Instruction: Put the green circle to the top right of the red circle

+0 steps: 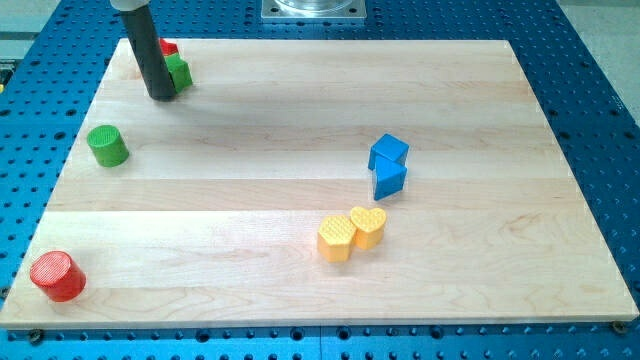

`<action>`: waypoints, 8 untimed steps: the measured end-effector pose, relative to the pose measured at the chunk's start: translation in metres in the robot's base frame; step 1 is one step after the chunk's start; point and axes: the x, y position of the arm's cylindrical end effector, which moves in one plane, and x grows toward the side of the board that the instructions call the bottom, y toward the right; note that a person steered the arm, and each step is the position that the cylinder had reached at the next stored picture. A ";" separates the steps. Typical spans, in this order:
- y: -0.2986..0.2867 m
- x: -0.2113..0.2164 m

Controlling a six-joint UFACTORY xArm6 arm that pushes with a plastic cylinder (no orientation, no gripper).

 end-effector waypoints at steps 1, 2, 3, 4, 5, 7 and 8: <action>0.015 0.072; -0.018 0.137; -0.082 0.132; -0.057 0.076; -0.031 0.073; -0.030 0.124; -0.013 0.150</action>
